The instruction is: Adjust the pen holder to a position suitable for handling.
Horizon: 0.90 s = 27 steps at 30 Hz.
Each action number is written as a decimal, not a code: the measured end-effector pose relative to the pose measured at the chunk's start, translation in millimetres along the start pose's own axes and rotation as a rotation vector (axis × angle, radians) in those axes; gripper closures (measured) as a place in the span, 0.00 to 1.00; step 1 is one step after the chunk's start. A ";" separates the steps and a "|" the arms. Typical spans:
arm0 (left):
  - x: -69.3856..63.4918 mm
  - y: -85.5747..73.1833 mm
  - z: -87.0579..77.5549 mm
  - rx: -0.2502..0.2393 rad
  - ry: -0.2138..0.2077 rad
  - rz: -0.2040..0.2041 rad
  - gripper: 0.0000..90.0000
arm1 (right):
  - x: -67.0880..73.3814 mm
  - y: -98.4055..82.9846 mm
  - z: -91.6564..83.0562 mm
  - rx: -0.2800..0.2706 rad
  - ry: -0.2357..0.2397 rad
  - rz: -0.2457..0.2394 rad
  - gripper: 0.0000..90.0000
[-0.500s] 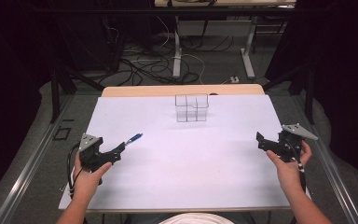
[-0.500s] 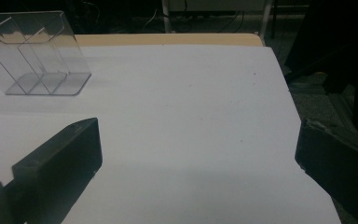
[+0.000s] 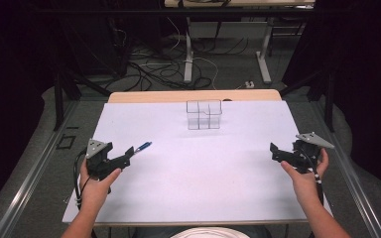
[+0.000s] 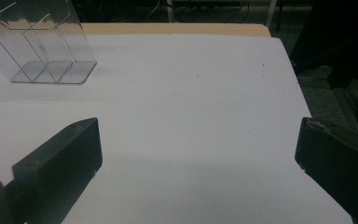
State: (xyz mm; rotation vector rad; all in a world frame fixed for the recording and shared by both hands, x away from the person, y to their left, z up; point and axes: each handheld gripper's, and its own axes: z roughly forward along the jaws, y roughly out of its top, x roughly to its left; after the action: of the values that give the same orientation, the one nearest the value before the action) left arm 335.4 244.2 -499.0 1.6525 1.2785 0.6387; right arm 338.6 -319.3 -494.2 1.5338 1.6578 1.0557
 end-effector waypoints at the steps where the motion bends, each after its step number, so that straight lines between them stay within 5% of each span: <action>1: -1.6 2.0 0.8 -0.002 0.004 0.001 0.19 | -0.4 -0.1 -0.5 0.003 -0.002 -0.006 0.00; 11: -20.5 30.3 9.3 -0.042 0.026 0.044 0.25 | 0.0 -2.3 0.9 0.024 0.010 0.019 0.04; 27: -47.0 95.2 32.4 0.043 -0.024 -0.041 0.34 | 0.5 -2.8 0.8 0.041 0.028 0.011 0.05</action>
State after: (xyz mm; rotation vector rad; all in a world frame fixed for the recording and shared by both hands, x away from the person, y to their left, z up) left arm 390.6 185.4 -422.7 1.6599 1.3133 0.5683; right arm 337.9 -318.7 -497.0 1.5628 1.7014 1.0596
